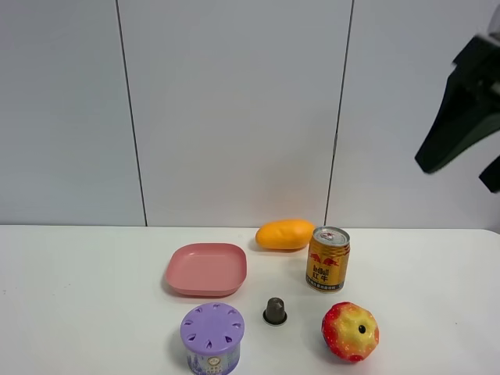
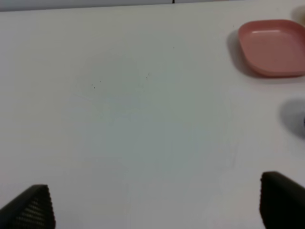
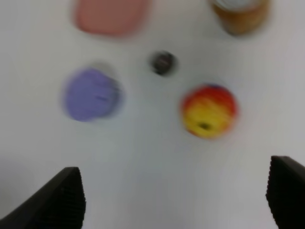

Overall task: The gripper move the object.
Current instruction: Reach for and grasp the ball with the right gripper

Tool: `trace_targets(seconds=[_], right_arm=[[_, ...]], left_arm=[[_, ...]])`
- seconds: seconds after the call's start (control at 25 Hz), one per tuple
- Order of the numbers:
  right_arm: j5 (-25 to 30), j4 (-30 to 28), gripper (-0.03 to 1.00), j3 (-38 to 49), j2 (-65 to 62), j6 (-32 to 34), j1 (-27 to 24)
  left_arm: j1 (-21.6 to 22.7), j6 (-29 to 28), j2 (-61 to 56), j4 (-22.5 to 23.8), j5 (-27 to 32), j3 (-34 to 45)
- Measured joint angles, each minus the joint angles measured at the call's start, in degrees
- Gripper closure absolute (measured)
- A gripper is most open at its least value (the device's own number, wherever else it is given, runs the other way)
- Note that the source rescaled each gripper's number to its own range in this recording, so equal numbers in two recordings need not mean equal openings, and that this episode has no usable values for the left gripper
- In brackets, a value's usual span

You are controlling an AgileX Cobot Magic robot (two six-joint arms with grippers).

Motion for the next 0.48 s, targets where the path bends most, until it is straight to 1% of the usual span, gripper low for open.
trace_targets(seconds=[0.08, 0.12, 0.2, 0.28, 0.32, 0.36, 0.48], right_arm=[[-1.9, -7.5, 0.55, 0.0, 3.1, 7.9, 5.3], [-3.2, -9.9, 0.55, 0.0, 4.5, 10.2, 7.3], [-5.9, -11.5, 0.55, -0.2, 8.4, 13.2, 11.1], [-8.4, -11.2, 0.55, -0.3, 12.4, 14.2, 13.3], [-9.4, -11.2, 0.53, -0.3, 14.6, 14.2, 13.9], [-10.1, -11.2, 0.46, -0.3, 16.8, 13.4, 14.2], [-11.5, -11.4, 0.15, -0.3, 21.9, 10.0, 14.3]], left_arm=[[0.0, 0.0, 0.0, 0.0, 0.0, 0.0], [0.0, 0.0, 0.0, 0.0, 0.0, 0.0], [0.0, 0.0, 0.0, 0.0, 0.0, 0.0], [0.0, 0.0, 0.0, 0.0, 0.0, 0.0], [0.0, 0.0, 0.0, 0.0, 0.0, 0.0], [0.0, 0.0, 0.0, 0.0, 0.0, 0.0], [0.0, 0.0, 0.0, 0.0, 0.0, 0.0]])
